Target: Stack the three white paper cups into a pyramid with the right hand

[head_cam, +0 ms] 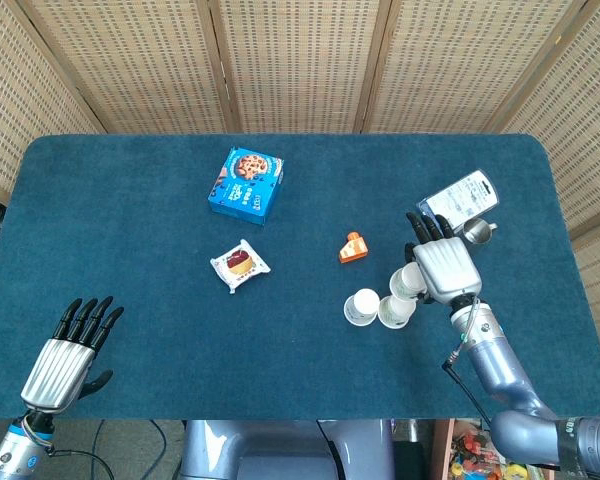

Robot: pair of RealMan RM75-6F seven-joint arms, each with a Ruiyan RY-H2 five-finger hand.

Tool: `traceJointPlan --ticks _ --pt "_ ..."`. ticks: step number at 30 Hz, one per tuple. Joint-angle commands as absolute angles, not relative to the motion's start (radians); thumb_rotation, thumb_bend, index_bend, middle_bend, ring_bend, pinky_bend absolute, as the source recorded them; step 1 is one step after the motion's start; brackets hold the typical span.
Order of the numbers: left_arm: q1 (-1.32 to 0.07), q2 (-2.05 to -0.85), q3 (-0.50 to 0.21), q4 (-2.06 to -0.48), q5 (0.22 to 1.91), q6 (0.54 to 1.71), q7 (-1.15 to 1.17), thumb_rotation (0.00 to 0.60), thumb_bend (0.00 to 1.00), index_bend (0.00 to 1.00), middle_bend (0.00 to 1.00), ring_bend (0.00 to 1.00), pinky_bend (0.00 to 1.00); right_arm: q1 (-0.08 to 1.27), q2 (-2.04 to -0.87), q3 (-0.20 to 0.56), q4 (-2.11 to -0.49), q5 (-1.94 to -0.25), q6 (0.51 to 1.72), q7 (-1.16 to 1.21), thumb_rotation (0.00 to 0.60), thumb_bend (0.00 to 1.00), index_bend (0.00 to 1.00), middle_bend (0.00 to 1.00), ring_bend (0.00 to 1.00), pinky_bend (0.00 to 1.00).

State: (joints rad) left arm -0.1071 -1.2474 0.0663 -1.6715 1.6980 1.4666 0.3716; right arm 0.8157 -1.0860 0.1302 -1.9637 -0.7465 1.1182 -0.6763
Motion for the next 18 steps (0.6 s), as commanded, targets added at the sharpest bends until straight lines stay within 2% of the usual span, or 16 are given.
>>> traceJointPlan --ticks 1,18 --pt "-0.107 -1.248 0.065 -1.671 1.697 1.467 0.372 0.600 0.20 0.00 0.00 0.00 0.00 0.817 -1.093 0.130 -1.962 -0.741 1.109 -0.670 0.600 0.06 0.48 0.00 0.00 0.00" --pt "-0.108 -1.252 0.065 -1.670 1.698 1.461 0.375 0.600 0.20 0.00 0.00 0.00 0.00 0.816 -1.121 0.123 -1.952 -0.743 1.095 -0.647 0.600 0.06 0.48 0.00 0.00 0.00"
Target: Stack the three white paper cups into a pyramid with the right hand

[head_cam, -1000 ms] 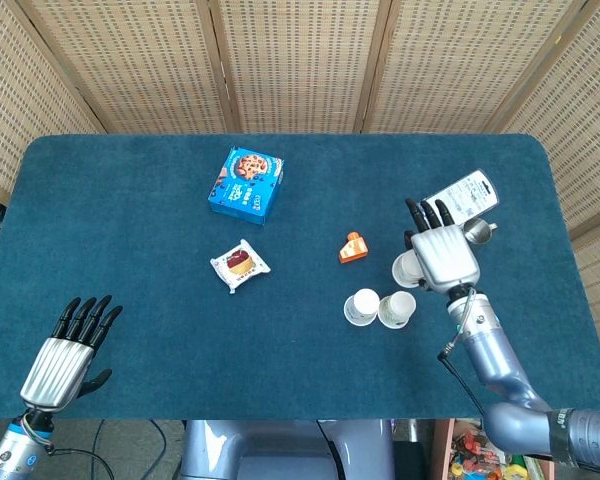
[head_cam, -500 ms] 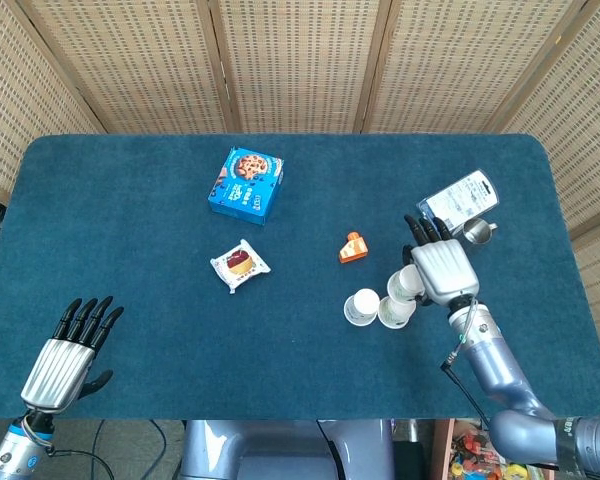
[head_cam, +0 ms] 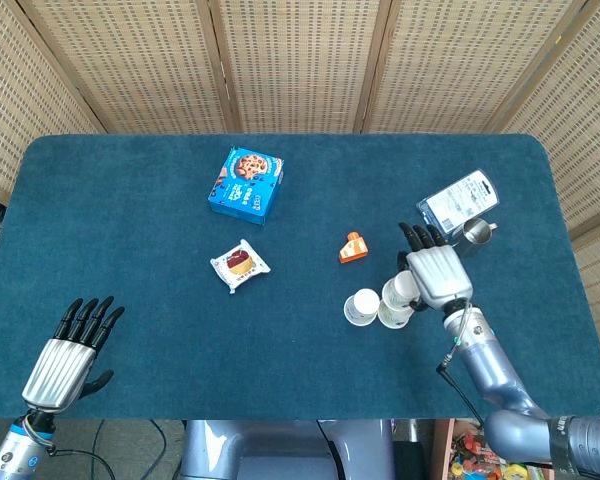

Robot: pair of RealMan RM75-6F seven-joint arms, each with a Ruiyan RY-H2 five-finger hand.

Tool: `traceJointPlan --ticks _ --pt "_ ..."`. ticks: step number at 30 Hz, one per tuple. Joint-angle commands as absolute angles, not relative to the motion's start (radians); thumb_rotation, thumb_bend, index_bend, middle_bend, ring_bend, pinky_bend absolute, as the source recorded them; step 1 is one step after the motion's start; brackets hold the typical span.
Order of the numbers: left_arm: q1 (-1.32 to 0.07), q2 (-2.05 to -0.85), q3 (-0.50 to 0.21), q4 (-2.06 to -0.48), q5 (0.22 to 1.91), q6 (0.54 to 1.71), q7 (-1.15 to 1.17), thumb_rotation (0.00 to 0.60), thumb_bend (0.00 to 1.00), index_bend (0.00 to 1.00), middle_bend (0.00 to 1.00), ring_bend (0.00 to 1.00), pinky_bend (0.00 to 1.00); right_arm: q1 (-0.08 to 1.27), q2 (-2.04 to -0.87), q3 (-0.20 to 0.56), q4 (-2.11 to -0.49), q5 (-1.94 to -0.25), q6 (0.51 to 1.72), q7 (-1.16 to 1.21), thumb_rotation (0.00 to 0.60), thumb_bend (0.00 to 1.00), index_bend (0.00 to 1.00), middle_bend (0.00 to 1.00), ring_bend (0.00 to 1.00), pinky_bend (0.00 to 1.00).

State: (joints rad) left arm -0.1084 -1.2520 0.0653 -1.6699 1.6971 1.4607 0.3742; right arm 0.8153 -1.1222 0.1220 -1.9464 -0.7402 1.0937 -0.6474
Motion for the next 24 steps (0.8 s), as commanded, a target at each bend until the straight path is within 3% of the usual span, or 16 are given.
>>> traceJointPlan --ticks 1,24 --pt "-0.108 -1.252 0.066 -1.670 1.698 1.462 0.376 0.600 0.20 0.00 0.00 0.00 0.00 0.815 -1.120 0.124 -1.955 -0.744 1.096 -0.646 0.600 0.06 0.48 0.00 0.00 0.00" --pt "-0.104 -1.249 0.064 -1.672 1.699 1.467 0.374 0.600 0.20 0.00 0.00 0.00 0.00 0.819 -1.161 0.118 -1.958 -0.759 1.101 -0.642 0.600 0.06 0.48 0.00 0.00 0.00"
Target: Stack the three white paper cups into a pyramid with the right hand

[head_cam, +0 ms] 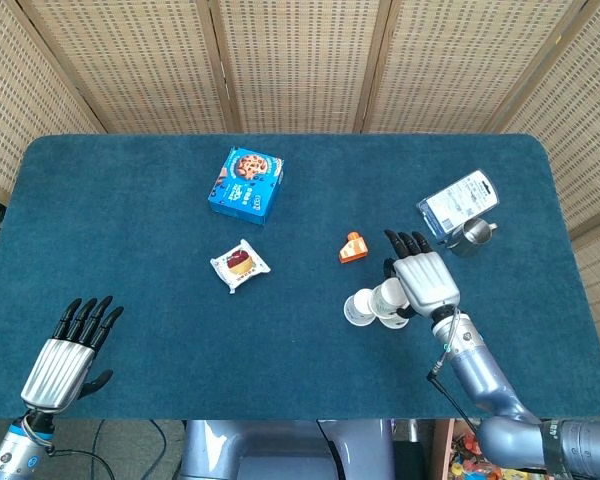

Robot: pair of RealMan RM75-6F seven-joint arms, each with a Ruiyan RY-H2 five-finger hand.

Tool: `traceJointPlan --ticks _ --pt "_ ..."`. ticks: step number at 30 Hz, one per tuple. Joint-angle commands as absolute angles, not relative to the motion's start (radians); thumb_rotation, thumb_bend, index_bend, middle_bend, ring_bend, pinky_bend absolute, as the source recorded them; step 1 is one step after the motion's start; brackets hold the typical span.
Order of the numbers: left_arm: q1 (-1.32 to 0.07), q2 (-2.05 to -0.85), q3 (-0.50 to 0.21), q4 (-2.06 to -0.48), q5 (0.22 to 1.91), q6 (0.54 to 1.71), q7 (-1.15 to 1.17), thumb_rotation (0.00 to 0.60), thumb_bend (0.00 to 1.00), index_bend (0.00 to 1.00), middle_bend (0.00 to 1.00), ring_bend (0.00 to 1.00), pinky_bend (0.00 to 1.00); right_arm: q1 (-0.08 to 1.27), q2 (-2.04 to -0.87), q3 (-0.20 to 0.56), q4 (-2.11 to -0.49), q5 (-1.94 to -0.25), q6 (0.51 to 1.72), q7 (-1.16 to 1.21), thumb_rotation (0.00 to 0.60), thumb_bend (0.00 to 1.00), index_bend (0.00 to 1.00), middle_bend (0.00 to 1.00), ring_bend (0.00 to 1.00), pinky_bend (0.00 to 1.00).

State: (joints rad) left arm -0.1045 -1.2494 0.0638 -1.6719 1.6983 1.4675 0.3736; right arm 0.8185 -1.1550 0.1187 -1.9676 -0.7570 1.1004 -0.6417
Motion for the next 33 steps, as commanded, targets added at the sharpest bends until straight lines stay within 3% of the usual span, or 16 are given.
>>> traceJointPlan --ticks 1,5,21,28,33 --pt "-0.104 -1.250 0.065 -1.672 1.700 1.468 0.375 0.600 0.20 0.00 0.00 0.00 0.00 0.819 -1.164 0.117 -1.952 -0.760 1.102 -0.643 0.600 0.06 0.48 0.00 0.00 0.00" --pt "-0.103 -1.250 0.065 -1.673 1.701 1.469 0.377 0.600 0.20 0.00 0.00 0.00 0.00 0.818 -1.178 0.114 -1.929 -0.754 1.095 -0.636 0.600 0.06 0.47 0.00 0.00 0.00" --pt "-0.102 -1.248 0.063 -1.674 1.701 1.472 0.374 0.600 0.20 0.00 0.00 0.00 0.00 0.819 -1.139 0.095 -1.961 -0.725 1.091 -0.672 0.600 0.06 0.19 0.00 0.00 0.00" --pt "-0.100 -1.245 0.062 -1.676 1.700 1.475 0.371 0.600 0.20 0.00 0.00 0.00 0.00 0.829 -1.035 0.094 -2.073 -0.689 1.145 -0.751 0.600 0.06 0.14 0.00 0.00 0.00" --pt "-0.097 -1.242 0.062 -1.677 1.703 1.483 0.367 0.600 0.20 0.00 0.00 0.00 0.00 0.767 -0.986 0.073 -2.110 -0.810 1.257 -0.741 0.600 0.06 0.14 0.00 0.00 0.00"
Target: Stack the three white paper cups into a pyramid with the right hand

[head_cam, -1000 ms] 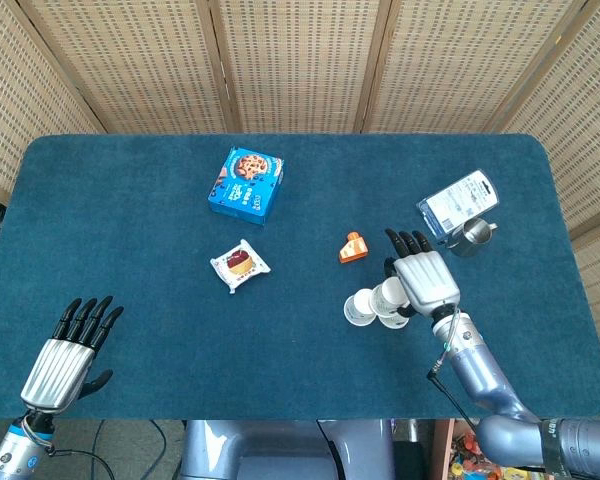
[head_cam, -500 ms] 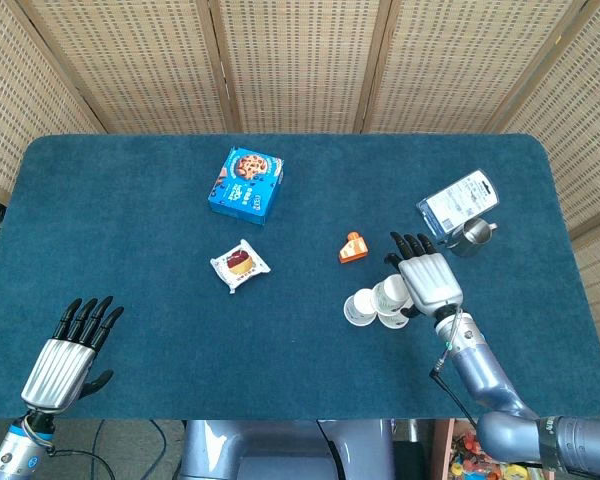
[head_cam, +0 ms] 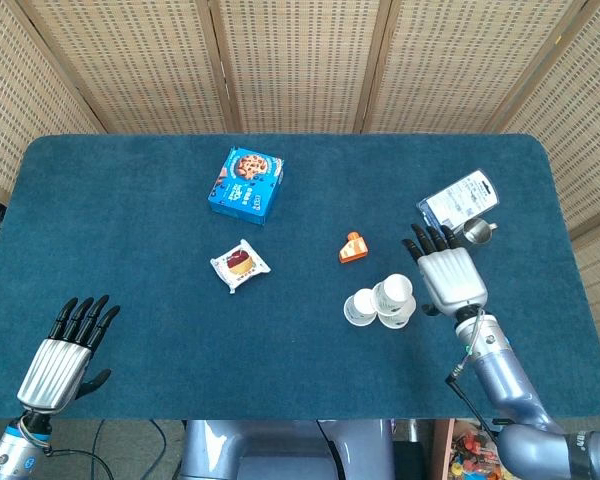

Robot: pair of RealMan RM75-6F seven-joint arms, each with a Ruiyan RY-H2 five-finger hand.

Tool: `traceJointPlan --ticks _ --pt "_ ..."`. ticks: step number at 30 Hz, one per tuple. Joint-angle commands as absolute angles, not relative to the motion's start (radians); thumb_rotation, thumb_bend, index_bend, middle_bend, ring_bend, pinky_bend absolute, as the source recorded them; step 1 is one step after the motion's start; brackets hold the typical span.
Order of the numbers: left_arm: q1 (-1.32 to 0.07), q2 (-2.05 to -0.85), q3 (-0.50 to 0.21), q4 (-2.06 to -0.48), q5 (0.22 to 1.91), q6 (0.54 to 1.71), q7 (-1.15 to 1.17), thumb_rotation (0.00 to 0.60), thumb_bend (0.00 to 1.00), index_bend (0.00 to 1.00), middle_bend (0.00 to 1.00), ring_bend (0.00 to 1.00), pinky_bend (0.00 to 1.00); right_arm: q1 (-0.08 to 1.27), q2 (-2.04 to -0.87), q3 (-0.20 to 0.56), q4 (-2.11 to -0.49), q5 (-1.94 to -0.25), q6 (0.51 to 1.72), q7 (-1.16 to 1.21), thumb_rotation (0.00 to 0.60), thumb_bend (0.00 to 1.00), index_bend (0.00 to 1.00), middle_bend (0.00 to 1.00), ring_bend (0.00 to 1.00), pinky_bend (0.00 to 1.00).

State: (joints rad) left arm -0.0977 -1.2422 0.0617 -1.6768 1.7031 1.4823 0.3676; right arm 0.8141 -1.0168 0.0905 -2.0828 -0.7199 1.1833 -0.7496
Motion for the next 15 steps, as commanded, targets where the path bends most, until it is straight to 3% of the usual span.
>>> traceJointPlan --ticks 1,6,15 --pt "-0.097 -1.241 0.061 -1.677 1.704 1.484 0.367 0.600 0.20 0.00 0.00 0.00 0.00 0.746 -0.983 0.065 -2.110 -0.848 1.278 -0.724 0.600 0.06 0.14 0.00 0.00 0.00" --pt "-0.094 -1.241 0.060 -1.678 1.704 1.489 0.369 0.600 0.20 0.00 0.00 0.00 0.00 0.588 -1.008 -0.008 -2.044 -1.095 1.419 -0.580 0.600 0.06 0.14 0.00 0.00 0.00" --pt "-0.089 -1.249 0.061 -1.675 1.706 1.493 0.381 0.600 0.20 0.00 0.00 0.00 0.00 0.359 -1.129 -0.094 -1.832 -1.355 1.624 -0.324 0.600 0.06 0.14 0.00 0.00 0.00"
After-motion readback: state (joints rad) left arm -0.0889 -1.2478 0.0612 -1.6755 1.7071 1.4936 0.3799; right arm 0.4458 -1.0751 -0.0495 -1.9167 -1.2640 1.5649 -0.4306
